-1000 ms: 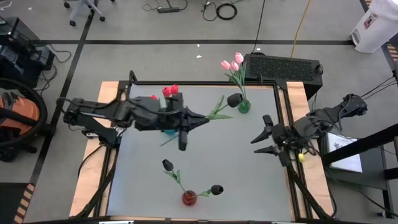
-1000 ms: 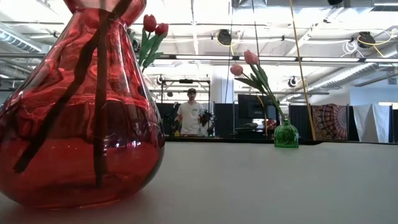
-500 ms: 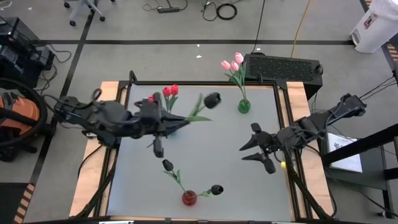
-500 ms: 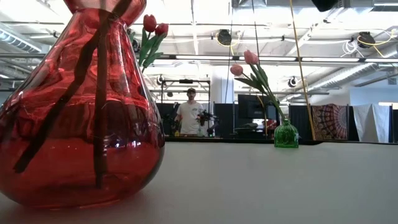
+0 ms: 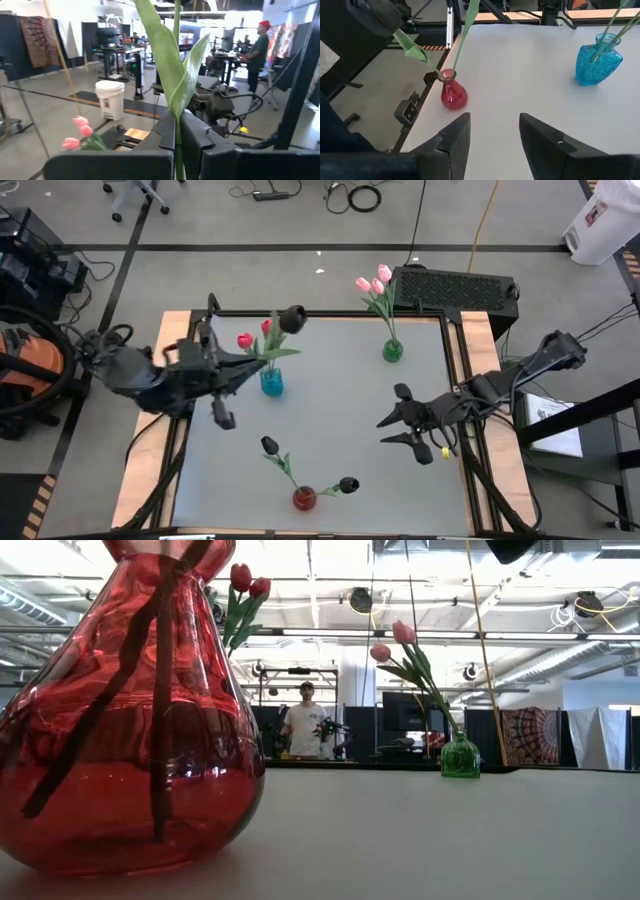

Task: Sort flowers into vase by color
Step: Put the black flower into the red vase

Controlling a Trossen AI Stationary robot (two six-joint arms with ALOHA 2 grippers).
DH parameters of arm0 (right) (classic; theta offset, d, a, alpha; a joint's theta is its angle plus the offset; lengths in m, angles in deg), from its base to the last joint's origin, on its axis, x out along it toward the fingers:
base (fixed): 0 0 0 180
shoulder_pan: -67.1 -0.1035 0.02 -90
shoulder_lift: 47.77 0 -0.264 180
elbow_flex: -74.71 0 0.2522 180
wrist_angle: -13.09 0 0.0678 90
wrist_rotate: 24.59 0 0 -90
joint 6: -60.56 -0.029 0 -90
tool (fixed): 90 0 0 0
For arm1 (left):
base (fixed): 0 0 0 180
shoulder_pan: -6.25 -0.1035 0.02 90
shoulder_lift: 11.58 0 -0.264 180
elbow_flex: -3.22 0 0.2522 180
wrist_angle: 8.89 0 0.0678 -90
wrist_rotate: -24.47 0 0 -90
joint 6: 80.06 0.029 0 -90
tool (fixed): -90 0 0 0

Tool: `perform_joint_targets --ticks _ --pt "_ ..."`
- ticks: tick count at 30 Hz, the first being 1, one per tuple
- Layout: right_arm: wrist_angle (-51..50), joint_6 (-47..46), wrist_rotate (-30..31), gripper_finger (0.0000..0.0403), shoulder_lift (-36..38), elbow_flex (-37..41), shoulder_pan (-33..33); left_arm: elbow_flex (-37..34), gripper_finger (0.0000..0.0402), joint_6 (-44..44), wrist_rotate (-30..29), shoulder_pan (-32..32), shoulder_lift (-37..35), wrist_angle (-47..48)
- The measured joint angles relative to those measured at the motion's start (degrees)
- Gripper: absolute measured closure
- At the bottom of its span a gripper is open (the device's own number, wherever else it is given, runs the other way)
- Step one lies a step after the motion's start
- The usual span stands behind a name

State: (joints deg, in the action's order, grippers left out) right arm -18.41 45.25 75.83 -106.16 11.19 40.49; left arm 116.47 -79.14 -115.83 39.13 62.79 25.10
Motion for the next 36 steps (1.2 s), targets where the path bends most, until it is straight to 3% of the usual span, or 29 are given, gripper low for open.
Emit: perform_joint_targets --ticks 14,17,23,28,36 --pt "-0.1 0.0 0.0 0.0241 -0.3 0.0 0.0 0.0 0.0393 -0.8 -24.9 16.6 -5.0 9.5" --pt "-0.1 0.0 0.0 0.0241 -0.3 0.0 0.0 0.0 0.0393 -4.6 -31.2 20.6 -5.8 14.6" --pt "-0.1 -0.7 0.0 0.0241 -0.3 0.0 0.0 0.0 0.0393 -24.9 -39.6 29.1 -7.3 34.8" --pt "-0.1 -0.5 0.0 0.0241 -0.3 0.0 0.0 -0.4 0.0393 -45.1 -39.6 32.4 -7.3 52.0" --pt "-0.1 -0.5 0.0 0.0241 -0.2 0.0 0.0 -5.3 0.0393 -69.1 -39.6 32.9 -7.6 68.8"
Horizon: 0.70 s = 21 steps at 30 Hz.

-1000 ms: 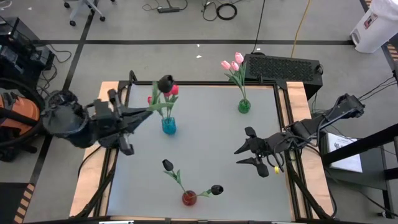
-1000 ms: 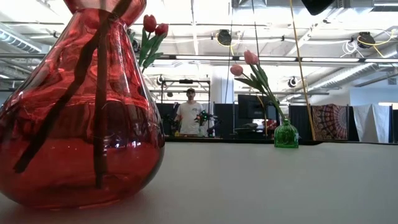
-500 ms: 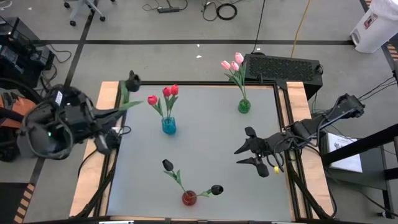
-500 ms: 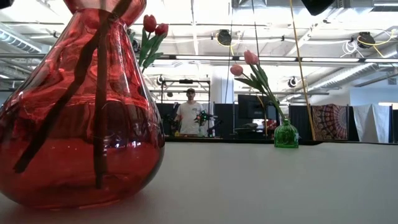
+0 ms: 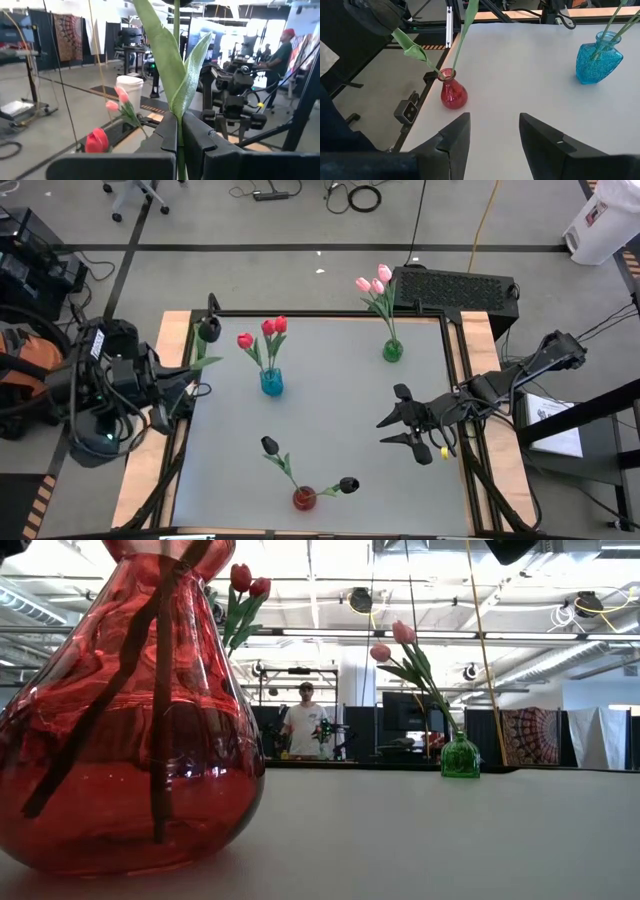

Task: Sort flowers into vase by color
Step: Put the black flower into the red vase

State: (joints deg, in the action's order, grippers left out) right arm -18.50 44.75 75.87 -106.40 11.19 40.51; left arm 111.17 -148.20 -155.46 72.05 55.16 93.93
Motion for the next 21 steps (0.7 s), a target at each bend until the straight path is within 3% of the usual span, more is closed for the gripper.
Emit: perform_joint_targets --ticks 21 --pt "0.0 0.0 0.0 0.0241 0.0 0.0 0.0 -30.1 0.0394 -36.1 0.0 1.4 -4.5 0.7"
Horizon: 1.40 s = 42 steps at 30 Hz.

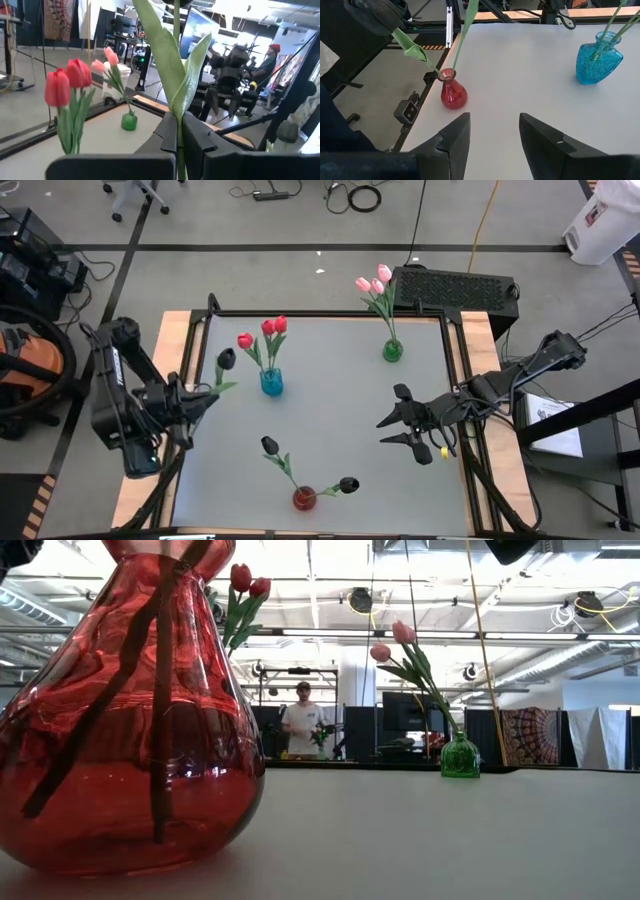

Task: Sort flowers into vase by color
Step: Put the black flower into the red vase

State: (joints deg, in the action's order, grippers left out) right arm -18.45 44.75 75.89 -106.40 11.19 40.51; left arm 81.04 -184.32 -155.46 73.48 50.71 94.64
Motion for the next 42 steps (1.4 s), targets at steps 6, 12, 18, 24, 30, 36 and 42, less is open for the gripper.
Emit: perform_joint_targets --ticks 6,12,18,24,30,36,42 --pt "0.0 0.0 0.0 0.0241 0.0 0.0 0.0 -4.3 0.0394 1.2 0.0 0.0 0.3 -9.0" --pt "2.6 0.7 -0.4 0.0241 0.0 0.0 0.0 -4.6 0.0394 19.3 -0.2 -0.1 0.3 -27.3" --pt "6.7 3.6 -6.4 0.0241 -0.5 0.0 0.0 -4.6 0.0394 40.0 -0.2 -0.4 0.3 -45.2" --pt "6.7 4.1 -9.5 0.0241 -4.1 0.0 0.0 -4.6 0.0394 55.2 -0.2 -2.8 0.4 -59.5" --pt "6.9 8.2 -14.1 0.0241 -9.6 0.0 0.8 -4.6 0.0394 71.8 -0.2 -6.0 3.0 -76.7" --pt "8.1 12.5 -21.6 0.0241 -12.4 0.7 3.3 -4.6 0.0394 84.0 -0.1 -9.1 7.4 -93.8" --pt "23.7 12.8 -24.2 0.0241 -12.0 9.9 6.4 -4.6 0.0394 99.7 7.6 -13.6 10.8 -112.9"
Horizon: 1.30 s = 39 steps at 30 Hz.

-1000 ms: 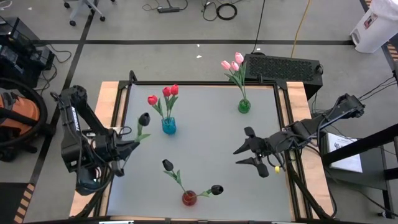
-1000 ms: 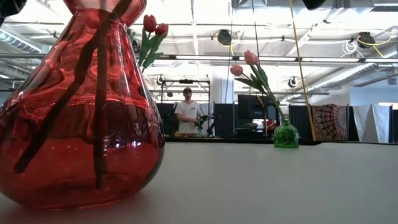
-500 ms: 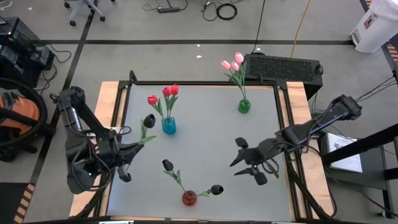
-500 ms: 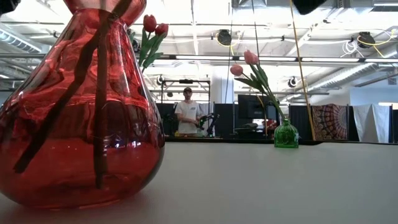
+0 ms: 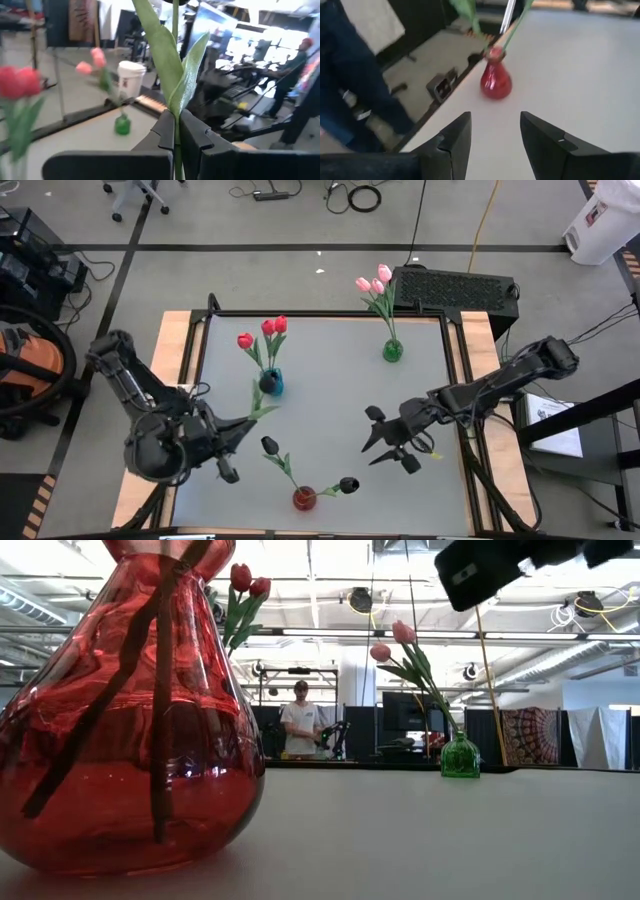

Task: Sort flowers into vase by color
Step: Put the black flower into the red vase

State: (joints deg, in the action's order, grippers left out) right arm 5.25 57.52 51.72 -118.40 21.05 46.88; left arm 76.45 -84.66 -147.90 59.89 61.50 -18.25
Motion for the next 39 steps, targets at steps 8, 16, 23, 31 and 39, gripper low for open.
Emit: perform_joint_targets --ticks 8,16,23,31,39 --pt "19.0 -1.0 -0.2 0.0241 0.0 8.7 2.7 0.0 0.0394 18.5 16.2 -8.0 2.7 -20.8" --pt "23.1 -1.2 -3.2 0.0241 -0.2 11.8 3.5 0.0 0.0394 19.0 26.5 -13.4 5.5 -28.1" --pt "22.9 -1.4 -4.5 0.0241 -0.6 12.3 4.2 1.7 0.0394 18.6 31.1 -15.0 8.4 -30.6" --pt "22.6 -1.4 -4.5 0.0241 -0.6 12.3 4.2 7.3 0.0394 18.6 35.8 -13.3 13.0 -32.2" --pt "22.6 -1.4 -4.5 0.0241 -0.6 12.3 4.2 13.0 0.0394 18.5 37.7 -13.0 19.4 -33.5"
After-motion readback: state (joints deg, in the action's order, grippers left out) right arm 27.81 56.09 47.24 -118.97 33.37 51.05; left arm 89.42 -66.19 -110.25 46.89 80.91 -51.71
